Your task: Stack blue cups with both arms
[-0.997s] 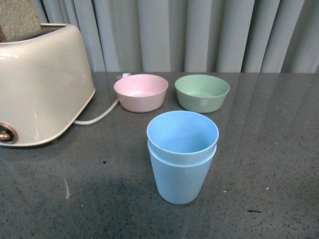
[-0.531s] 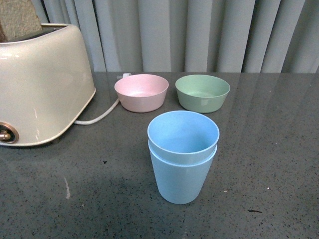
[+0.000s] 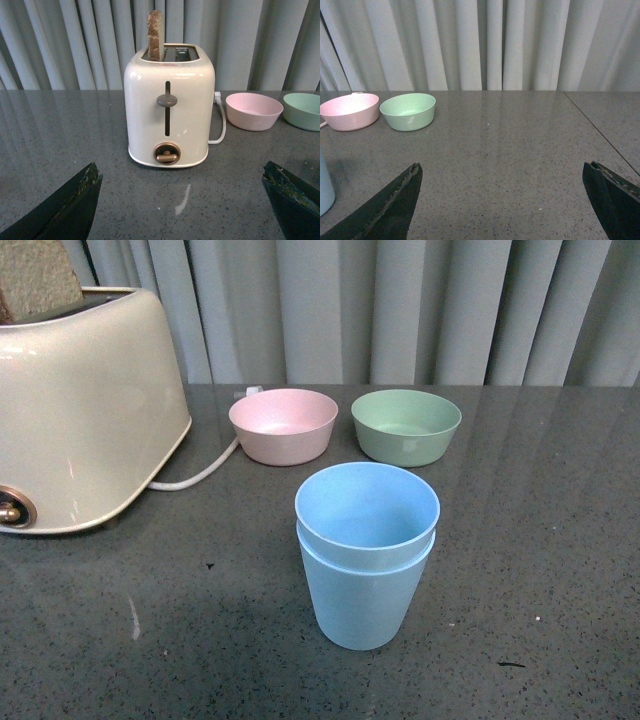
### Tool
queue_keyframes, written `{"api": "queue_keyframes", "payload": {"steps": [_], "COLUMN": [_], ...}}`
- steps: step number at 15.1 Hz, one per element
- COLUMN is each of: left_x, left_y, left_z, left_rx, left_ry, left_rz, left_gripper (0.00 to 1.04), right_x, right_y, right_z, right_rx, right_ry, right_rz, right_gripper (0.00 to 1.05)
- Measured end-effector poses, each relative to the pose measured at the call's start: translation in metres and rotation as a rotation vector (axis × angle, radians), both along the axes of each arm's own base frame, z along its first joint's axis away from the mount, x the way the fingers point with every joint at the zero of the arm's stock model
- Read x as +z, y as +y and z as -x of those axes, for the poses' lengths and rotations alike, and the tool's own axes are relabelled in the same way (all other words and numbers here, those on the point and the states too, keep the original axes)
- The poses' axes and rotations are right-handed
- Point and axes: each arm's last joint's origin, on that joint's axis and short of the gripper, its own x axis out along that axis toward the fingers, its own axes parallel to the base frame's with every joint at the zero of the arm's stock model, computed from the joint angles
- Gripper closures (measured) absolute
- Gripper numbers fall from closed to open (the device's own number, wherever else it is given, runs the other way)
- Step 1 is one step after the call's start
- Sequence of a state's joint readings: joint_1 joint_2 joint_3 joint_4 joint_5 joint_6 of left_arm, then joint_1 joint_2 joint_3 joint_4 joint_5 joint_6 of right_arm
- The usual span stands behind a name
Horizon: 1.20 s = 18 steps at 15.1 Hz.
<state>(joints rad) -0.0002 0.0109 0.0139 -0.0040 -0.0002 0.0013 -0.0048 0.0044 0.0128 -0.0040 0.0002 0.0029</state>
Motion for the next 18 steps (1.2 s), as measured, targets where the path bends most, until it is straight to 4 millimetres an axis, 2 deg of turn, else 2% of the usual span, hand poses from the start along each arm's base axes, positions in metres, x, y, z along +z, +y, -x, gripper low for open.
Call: {"api": "queue_keyframes", "payload": {"steps": [18], "left_x": [0.0], "left_y": [0.0], "left_z": [0.0], "left_rx": [0.0], "left_ry": [0.0], "left_rz": [0.0], "left_gripper": [0.07], "right_x": [0.0], "right_y": [0.0], "right_z": [0.0], "right_rx": [0.0], "right_ry": [0.0], "right_rz": [0.0], "right_gripper": [0.07]}}
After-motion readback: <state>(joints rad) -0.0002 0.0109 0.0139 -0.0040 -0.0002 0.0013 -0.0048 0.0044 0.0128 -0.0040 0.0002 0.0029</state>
